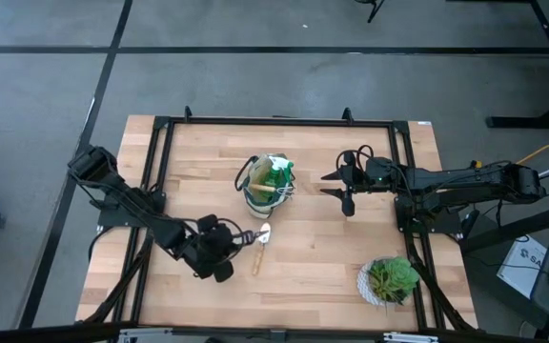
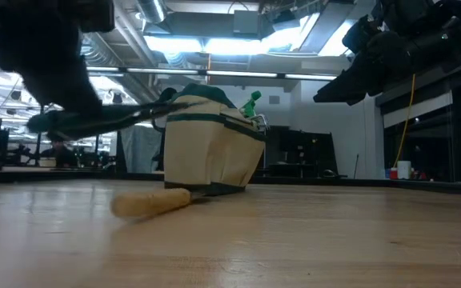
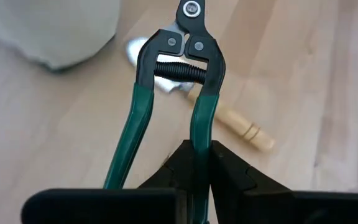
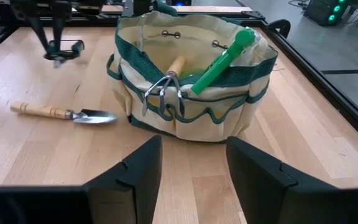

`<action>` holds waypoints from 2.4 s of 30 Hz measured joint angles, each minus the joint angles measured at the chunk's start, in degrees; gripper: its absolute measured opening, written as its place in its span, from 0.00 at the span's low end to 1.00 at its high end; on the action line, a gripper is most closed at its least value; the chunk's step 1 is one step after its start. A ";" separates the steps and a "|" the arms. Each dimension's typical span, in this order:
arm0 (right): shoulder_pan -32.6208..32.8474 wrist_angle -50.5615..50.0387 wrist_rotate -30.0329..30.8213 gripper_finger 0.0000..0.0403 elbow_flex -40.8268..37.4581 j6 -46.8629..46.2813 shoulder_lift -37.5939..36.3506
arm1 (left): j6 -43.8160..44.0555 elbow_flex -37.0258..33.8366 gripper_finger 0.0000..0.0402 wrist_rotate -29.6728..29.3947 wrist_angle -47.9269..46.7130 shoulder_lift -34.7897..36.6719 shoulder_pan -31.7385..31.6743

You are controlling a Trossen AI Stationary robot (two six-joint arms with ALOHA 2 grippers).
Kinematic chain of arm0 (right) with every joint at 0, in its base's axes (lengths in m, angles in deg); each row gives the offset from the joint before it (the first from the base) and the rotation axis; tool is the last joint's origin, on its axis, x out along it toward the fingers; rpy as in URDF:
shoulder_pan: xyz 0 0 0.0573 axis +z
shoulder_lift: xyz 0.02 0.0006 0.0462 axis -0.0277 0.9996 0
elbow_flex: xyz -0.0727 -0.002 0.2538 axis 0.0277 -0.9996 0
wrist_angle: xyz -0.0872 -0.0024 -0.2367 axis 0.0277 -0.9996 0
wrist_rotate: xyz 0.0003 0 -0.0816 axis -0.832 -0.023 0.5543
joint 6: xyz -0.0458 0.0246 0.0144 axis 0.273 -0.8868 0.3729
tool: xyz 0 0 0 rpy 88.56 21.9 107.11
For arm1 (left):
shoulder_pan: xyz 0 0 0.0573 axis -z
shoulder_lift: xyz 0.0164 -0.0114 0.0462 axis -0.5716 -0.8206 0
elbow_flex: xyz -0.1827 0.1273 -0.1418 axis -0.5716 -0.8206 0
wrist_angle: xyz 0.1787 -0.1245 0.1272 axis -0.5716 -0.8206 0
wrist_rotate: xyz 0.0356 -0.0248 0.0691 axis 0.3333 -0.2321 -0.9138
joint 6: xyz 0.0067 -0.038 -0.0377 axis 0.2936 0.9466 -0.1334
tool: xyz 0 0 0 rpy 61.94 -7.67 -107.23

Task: Pick & Place Garden tools in Gardening bag
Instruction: Put the green shear scissors into the gardening bag

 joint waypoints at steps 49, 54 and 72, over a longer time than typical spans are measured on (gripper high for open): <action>0.00 -0.13 -0.15 0.45 0.00 0.00 0.00 | -66.96 0.02 0.07 24.75 49.56 4.50 -19.03; 0.00 -0.13 -0.13 0.45 0.00 0.00 0.00 | -68.92 0.02 0.07 30.02 48.47 4.50 -24.75; 0.02 -0.15 0.02 0.45 0.00 0.02 0.00 | -59.81 0.00 0.07 21.85 48.66 4.50 -35.61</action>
